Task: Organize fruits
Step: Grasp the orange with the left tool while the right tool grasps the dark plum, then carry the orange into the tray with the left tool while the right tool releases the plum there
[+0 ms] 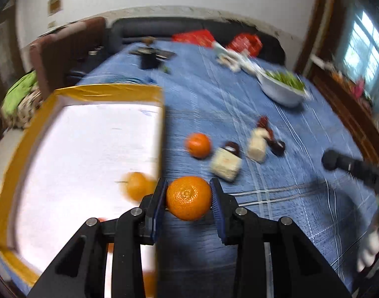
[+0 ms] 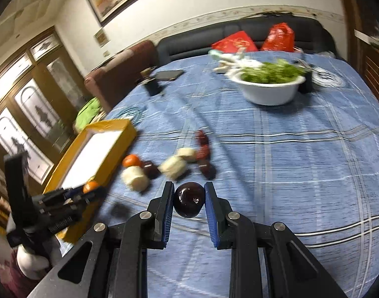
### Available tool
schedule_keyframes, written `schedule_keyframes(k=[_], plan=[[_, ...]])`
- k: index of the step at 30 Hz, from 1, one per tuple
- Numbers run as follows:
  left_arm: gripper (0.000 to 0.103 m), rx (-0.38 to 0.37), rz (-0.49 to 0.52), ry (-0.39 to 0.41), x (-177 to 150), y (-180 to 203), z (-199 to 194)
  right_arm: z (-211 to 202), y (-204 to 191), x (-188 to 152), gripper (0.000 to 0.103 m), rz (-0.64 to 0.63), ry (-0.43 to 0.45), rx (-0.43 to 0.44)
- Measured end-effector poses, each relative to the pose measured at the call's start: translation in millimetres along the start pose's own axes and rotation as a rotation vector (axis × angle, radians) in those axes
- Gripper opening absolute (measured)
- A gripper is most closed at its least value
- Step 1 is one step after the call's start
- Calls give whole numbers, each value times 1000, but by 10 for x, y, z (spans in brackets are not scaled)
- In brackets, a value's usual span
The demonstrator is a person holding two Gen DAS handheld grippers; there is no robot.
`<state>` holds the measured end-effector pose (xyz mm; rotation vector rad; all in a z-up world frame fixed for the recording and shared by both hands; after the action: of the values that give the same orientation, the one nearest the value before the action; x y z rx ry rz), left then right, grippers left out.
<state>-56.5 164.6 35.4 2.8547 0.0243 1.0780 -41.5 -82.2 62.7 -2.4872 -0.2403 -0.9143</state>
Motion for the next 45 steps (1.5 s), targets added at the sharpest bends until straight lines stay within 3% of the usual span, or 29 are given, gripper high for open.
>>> schedule_keyframes(k=[9, 15, 19, 22, 24, 29, 31, 33, 37, 41, 45], plan=[[34, 142, -261, 3, -235, -1290, -189, 519, -1224, -122, 27, -181, -94, 144], [34, 139, -346, 4, -384, -1684, -184, 1022, -1906, -244, 28, -269, -179, 185], [37, 107, -371, 13, -440, -1783, -224, 1302, -2167, -262, 28, -332, -195, 133], [50, 87, -383, 32, -464, -1830, -288, 1496, -2254, -222, 29, -357, -197, 89], [53, 84, -379, 43, -461, -1833, -329, 1582, -2267, -171, 29, -355, -195, 64], [69, 85, -364, 63, -456, -1806, -427, 1616, -2277, -125, 30, -324, -209, 73], [73, 89, -365, 64, -463, -1786, -450, 1578, -2286, -129, 51, -323, -201, 75], [73, 92, -361, 63, -454, -1749, -459, 1521, -2274, -116, 60, -319, -176, 72], [77, 130, -320, 64, -443, -1588, -517, 1378, -2229, -97, 60, -308, -151, 74], [88, 243, -223, 85, -386, -1303, -626, 1193, -2072, -89, 61, -280, -123, 72], [88, 228, -168, 94, -344, -1044, -694, 1013, -1792, -84, 61, -236, -101, 49]])
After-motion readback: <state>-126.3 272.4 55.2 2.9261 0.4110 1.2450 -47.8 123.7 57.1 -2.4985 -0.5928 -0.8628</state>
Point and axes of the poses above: each gripper's, at about its wrist camera, not at the fingertips, and z roughly the way its jaws point, y to its right, x to its top, the point moved 3 cm from there along z, roughly the way its jaws point, and after that the axes turned 2 degrees about x, right-handed, at the moved point
